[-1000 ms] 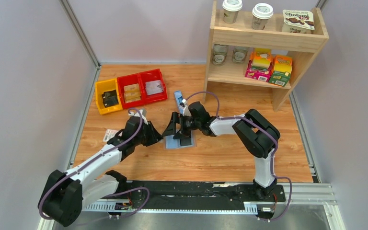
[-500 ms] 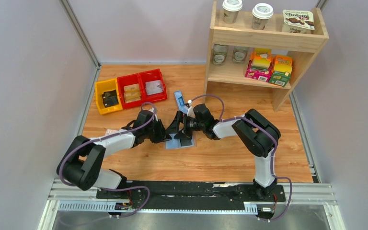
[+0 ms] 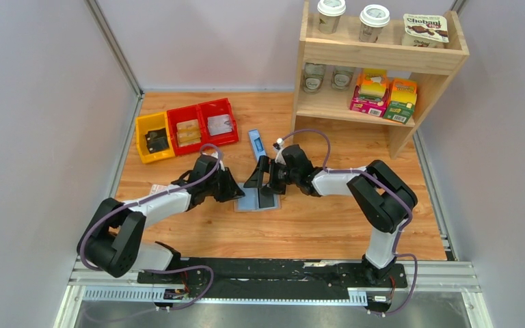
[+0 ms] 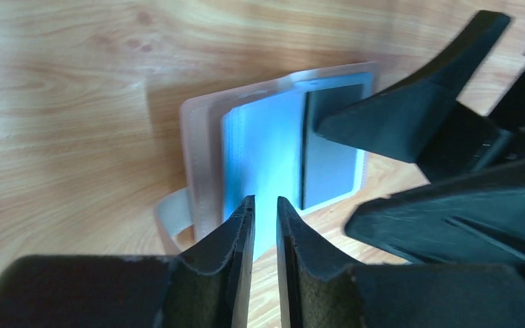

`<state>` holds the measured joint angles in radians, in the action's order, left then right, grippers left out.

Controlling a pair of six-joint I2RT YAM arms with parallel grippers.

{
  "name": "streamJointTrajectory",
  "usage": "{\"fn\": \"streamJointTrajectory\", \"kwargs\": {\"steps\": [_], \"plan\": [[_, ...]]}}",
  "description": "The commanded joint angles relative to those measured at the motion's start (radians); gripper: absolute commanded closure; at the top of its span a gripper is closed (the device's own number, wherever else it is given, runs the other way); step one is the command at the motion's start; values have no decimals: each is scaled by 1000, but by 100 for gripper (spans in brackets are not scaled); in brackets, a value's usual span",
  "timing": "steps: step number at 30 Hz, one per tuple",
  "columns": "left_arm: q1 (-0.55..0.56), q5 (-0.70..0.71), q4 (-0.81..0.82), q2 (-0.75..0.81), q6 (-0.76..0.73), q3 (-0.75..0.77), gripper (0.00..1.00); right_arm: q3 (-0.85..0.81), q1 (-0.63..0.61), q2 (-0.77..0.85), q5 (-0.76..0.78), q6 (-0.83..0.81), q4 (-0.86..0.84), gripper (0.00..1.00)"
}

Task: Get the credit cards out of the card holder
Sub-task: Remove the credit card from the card holder.

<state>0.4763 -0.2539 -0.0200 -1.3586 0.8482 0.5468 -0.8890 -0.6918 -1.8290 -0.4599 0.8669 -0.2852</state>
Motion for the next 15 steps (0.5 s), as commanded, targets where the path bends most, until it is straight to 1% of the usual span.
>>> {"fn": "streamJointTrajectory", "kwargs": {"steps": [1, 7, 9, 12, 15], "plan": [[2, -57, 49, 38, 3, 79, 73, 25, 8, 4, 41, -54, 46, 0], [7, -165, 147, -45, 101, 125, 72, 61, 21, 39, 56, -46, 20, 0], [15, -173, 158, -79, 115, 139, 72, 61, 23, 46, 59, -45, 14, 0], [21, -196, 149, -137, 115, 160, 72, 53, 23, 40, 46, -48, 14, 0], [21, -164, 109, -151, 104, 148, 72, 56, 23, 39, 30, -46, -2, 0]]}}
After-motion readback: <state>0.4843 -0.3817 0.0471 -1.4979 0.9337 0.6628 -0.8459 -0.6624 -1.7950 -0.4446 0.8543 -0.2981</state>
